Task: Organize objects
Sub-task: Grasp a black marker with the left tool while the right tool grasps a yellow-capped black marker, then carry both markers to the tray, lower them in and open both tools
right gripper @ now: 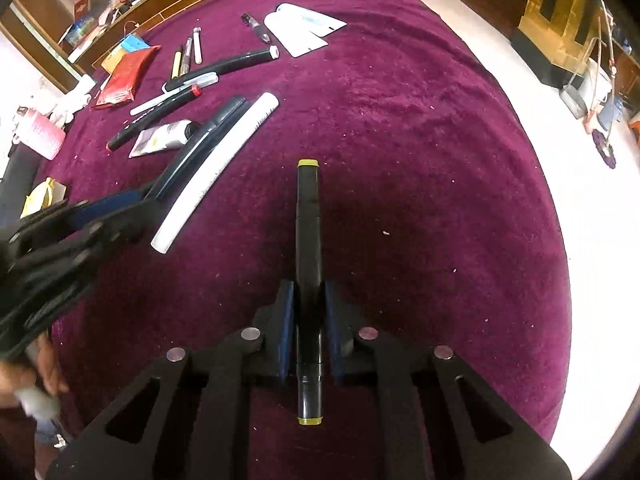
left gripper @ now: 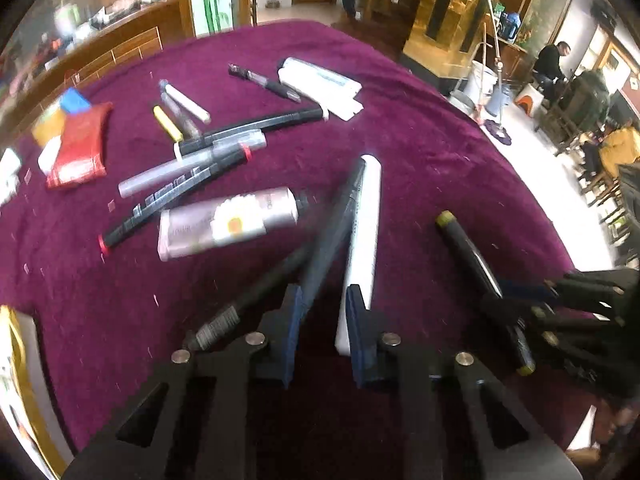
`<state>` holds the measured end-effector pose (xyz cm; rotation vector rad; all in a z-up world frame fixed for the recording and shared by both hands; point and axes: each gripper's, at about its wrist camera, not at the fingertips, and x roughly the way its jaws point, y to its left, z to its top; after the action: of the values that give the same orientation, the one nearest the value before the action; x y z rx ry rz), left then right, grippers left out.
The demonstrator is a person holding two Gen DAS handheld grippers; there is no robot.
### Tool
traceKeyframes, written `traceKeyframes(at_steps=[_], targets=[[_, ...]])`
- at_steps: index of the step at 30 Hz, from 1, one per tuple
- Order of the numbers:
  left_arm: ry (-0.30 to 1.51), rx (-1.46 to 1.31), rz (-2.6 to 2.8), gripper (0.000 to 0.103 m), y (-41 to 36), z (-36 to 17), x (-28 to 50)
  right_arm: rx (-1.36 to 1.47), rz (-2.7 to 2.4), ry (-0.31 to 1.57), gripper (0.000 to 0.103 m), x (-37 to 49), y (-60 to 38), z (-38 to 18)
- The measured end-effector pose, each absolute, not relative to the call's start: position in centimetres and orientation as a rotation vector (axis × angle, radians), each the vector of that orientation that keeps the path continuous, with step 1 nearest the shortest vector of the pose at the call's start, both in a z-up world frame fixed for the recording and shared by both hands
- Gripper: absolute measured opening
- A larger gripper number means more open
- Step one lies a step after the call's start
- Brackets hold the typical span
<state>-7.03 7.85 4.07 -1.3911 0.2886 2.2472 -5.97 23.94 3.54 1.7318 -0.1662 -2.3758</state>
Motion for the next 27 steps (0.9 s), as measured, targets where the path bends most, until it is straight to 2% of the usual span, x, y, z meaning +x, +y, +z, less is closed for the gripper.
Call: traceKeyframes(at_steps=[8,16,21,23,27], targets=[[0.301,-1.426,2.220,0.011,7.8,3.5,-5.2,1.703,-2.372,-0.175,0.013,-6.2,23.7,3.3],[0.246,-1.458,2.194,0.011,7.0,3.3,-4.3,1.685,-2.368,-0.171,0.013,-6.3,23.9,3.2],[0.275,-1.464,2.196,0.012,8.4,2.8,-5.2,1.690,-2.356,-0.200,0.013,-6.3,24.1,3.2],[0.297,-1.445,2.198,0.015,9.1,2.6,-5.5,1.687,-2.353,-0.208,0.013,-6.3,24.2,3.2],[0.328,-1.437,2.217,0.028,10.4,2.5,-6.0,1.684,-2.357,-0.216,0.013,-6.3,24.3,3.3]])
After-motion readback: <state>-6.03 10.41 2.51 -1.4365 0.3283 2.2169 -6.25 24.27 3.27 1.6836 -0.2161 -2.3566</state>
